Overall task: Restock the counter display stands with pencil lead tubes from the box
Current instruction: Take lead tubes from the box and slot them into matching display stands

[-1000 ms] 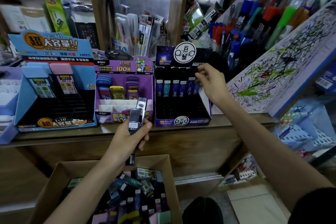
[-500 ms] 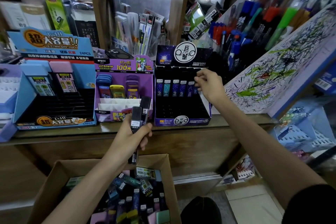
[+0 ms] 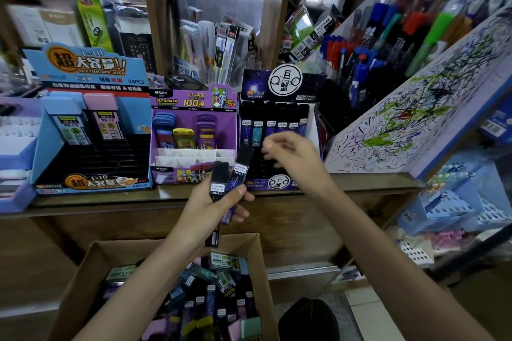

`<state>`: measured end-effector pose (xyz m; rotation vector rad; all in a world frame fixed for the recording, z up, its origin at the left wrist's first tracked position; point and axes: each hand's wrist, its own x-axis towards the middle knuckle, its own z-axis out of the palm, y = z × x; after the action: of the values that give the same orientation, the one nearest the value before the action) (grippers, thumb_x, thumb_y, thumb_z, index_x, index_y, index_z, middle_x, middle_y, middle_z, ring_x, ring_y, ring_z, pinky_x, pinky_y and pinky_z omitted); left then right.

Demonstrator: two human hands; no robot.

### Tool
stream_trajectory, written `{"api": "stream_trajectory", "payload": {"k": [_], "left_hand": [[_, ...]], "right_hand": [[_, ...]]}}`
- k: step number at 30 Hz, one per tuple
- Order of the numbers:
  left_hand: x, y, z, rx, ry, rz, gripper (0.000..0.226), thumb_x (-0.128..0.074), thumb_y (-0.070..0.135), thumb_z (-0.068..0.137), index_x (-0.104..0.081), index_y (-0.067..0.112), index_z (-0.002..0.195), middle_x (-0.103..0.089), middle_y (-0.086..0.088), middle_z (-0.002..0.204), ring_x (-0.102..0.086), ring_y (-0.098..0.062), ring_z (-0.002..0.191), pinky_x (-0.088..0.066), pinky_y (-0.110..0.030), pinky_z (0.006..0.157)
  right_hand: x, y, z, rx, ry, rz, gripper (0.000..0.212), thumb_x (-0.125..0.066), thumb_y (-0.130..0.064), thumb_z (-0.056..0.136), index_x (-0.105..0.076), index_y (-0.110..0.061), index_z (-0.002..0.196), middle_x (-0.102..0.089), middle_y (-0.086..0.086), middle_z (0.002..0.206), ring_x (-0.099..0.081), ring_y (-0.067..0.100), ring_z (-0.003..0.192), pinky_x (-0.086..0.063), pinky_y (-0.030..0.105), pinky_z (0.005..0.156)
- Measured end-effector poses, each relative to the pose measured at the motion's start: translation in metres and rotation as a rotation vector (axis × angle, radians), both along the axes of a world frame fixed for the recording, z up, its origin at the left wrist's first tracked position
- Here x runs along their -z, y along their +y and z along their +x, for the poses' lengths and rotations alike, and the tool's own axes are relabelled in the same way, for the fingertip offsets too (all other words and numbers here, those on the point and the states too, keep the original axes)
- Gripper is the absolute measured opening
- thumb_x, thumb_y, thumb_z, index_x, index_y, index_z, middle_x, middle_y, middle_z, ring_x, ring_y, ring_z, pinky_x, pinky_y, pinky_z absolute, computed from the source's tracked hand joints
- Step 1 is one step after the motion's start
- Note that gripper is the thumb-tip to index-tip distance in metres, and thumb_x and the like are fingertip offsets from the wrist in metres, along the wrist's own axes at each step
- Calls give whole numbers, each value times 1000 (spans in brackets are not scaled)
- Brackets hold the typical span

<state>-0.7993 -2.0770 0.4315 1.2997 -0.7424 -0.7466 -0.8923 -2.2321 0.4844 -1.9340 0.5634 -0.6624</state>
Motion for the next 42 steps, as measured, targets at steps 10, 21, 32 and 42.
{"api": "stream_trajectory", "payload": {"k": [10,21,32,42], "left_hand": [[-3,-10,-6,85,-4,11,32,-62,33,77,-58,20,107,-74,-4,85,-70,-19,67,-56,-25,58],[6,-6,11,-11,-160,58,11,-57,20,90,-58,9,93,-57,-1,58,-42,-14,38,-37,-21,40],[1,-1,13,-7,40,-14,28,-48,56,81,-46,29,88,-57,5,66,-38,-14,39,-38,-23,43],[-2,-2,12,-34,-141,-73,26,-44,57,83,-48,32,89,-55,8,69,-42,-15,43,-41,-22,45]], "right_hand": [[-5,13,-11,-114,-44,252,8,-61,-6,88,-60,-12,92,-67,4,82,-67,10,70,-54,21,63],[-54,-64,-40,308,-103,-248,10,-60,-8,89,-56,-13,97,-59,-3,85,-61,14,82,-54,25,74],[-41,-92,-5,288,177,-547,15,-58,-7,91,-60,-5,106,-58,5,93,-55,16,81,-45,23,77],[-43,-98,1,305,196,-439,14,-59,-3,90,-59,0,104,-62,19,92,-62,31,89,-55,40,81]]}}
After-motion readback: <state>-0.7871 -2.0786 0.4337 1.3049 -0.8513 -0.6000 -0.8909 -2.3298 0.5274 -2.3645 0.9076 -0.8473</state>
